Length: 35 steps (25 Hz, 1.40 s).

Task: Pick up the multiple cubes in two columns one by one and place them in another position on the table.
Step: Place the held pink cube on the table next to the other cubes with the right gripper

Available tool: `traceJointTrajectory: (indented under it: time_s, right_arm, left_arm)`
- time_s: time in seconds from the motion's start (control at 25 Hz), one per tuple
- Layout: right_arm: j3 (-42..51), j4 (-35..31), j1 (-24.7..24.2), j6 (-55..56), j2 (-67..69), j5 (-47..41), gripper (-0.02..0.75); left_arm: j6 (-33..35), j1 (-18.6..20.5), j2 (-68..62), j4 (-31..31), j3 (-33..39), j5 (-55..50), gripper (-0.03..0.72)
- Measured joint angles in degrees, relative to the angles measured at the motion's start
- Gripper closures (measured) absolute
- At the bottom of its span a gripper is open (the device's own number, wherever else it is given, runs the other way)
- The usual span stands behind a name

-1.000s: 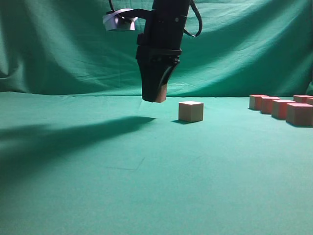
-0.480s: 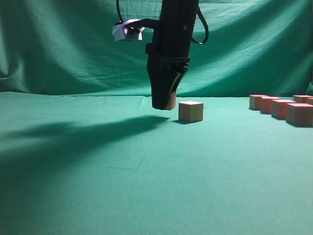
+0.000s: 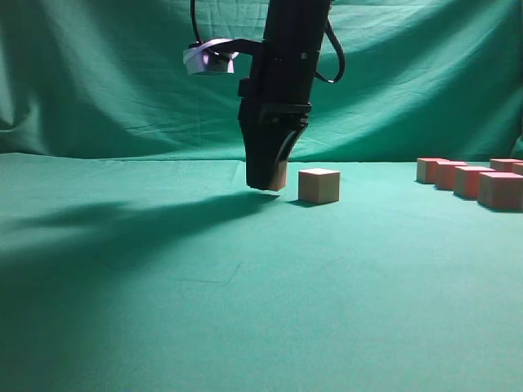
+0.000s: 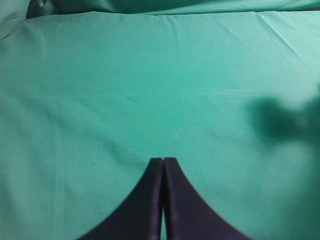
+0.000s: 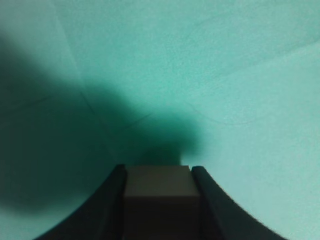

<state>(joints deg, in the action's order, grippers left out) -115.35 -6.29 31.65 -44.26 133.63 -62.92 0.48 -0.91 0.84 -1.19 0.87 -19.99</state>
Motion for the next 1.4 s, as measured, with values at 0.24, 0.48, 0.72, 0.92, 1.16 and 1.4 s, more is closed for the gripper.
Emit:
traceJointTrajectory:
  time_s: [0.24,0.48,0.72,0.92,1.16,1.4]
  right_arm:
    - [0.0,-0.4,-0.22,0.0,0.49,0.86,0.469]
    - [0.22,-0.51,-1.4,0.0,0.87,0.75,0.469]
    - [0.22,-0.51,-1.67,0.0,0.87,0.27,0.469]
    - [0.22,-0.6,-1.67,-0.81,0.87,0.38,0.469]
    - [0.34,-1.92,-1.67,-2.94,0.87,1.91,0.469]
    - [0.34,-3.15,-1.67,-4.38,0.87,2.47,0.469]
  left_arm:
    - [0.0,0.0,0.0,0.0,0.0,0.0,0.688]
    - [0.0,0.0,0.0,0.0,0.0,0.0,0.688]
    - [0.0,0.0,0.0,0.0,0.0,0.0,0.688]
    - [0.0,0.0,0.0,0.0,0.0,0.0,0.688]
    - [0.0,0.0,0.0,0.0,0.0,0.0,0.688]
    - [0.0,0.0,0.0,0.0,0.0,0.0,0.688]
